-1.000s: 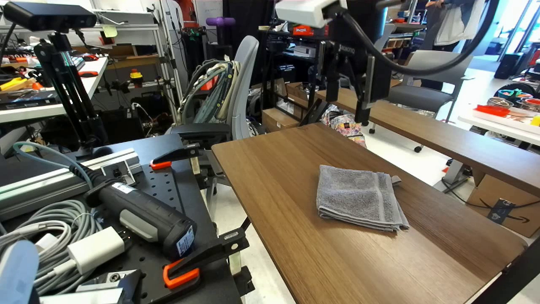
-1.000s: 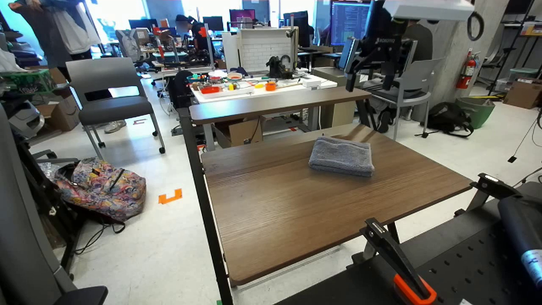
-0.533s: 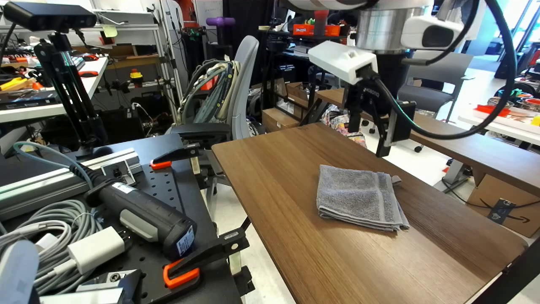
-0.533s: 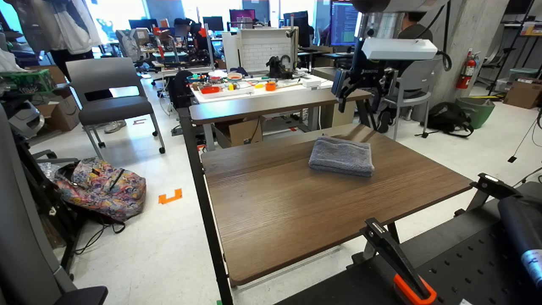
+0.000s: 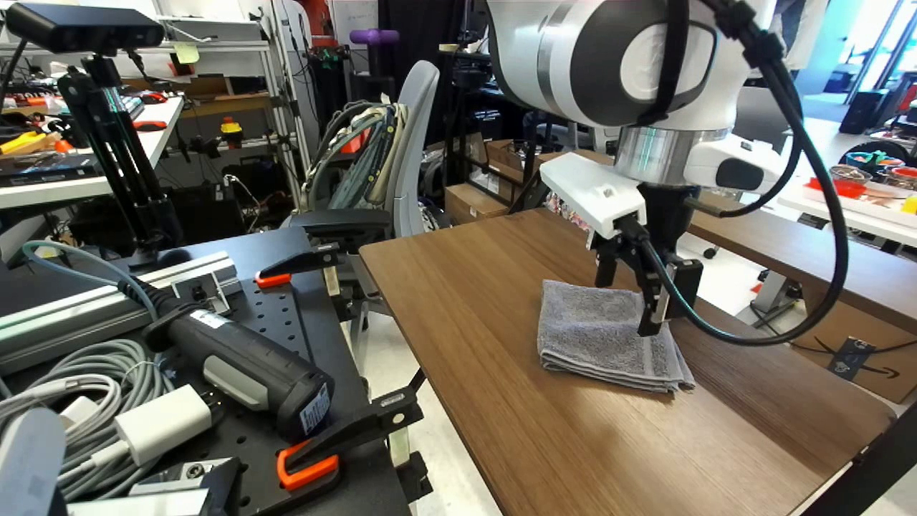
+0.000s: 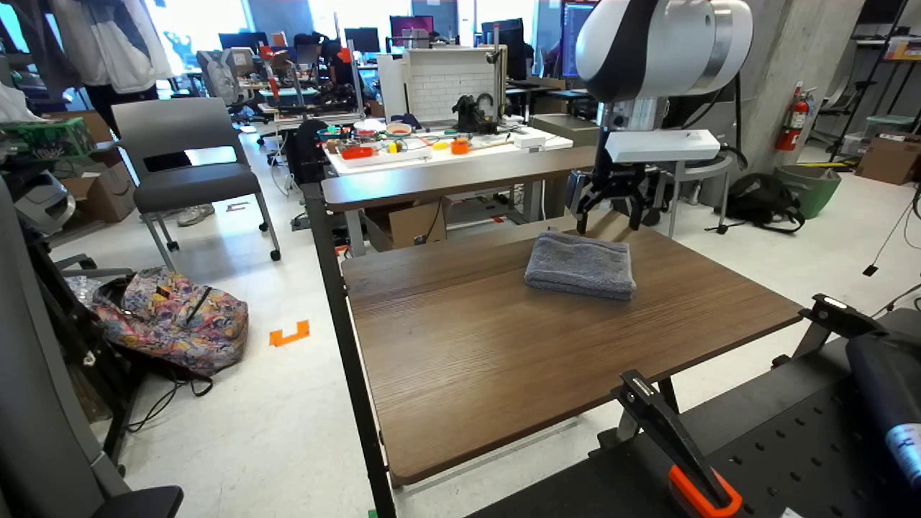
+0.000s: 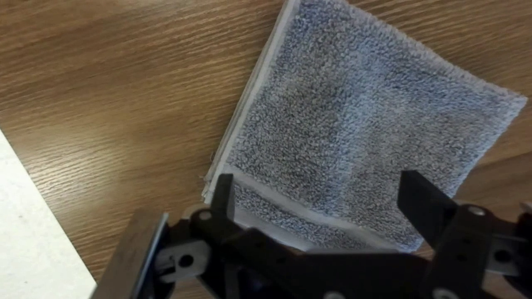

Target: Slide the towel slightly to the left

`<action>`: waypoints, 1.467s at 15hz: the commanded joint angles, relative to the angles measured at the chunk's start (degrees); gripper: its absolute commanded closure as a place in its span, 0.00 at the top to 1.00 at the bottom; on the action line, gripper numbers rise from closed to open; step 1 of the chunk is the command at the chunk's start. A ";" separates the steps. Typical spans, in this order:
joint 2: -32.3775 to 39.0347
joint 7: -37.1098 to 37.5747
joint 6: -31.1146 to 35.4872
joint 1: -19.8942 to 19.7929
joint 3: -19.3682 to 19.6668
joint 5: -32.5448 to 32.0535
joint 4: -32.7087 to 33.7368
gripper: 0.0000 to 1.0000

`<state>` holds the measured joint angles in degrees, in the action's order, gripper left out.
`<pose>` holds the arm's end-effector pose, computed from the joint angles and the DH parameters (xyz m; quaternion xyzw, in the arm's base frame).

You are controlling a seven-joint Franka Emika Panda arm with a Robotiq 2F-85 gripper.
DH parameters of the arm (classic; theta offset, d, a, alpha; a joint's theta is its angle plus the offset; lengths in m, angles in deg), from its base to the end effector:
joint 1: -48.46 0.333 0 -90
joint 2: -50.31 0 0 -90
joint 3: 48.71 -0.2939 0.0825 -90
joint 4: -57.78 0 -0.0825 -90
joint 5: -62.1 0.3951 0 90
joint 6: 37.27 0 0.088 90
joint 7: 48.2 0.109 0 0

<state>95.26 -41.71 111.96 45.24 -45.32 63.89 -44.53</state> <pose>0.6369 -0.0735 0.0899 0.9927 -0.1183 0.0180 0.0125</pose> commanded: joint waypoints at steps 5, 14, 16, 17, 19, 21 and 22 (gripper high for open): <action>7.09 1.02 0.13 0.41 0.62 0.51 5.77 1.00; 9.15 2.53 1.22 3.85 3.25 -1.76 1.54 1.00; 8.39 2.21 1.89 4.85 3.36 -2.27 -0.97 1.00; 8.25 2.24 2.16 5.45 3.50 -2.58 -2.01 1.00; 8.34 2.42 3.32 6.82 3.61 -3.56 -4.22 1.00; 8.18 3.16 4.93 8.58 3.79 -4.40 -6.02 1.00; 7.83 3.48 5.40 9.48 3.87 -4.64 -6.90 1.00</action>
<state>103.24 -40.08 114.05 51.68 -42.27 60.91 -47.10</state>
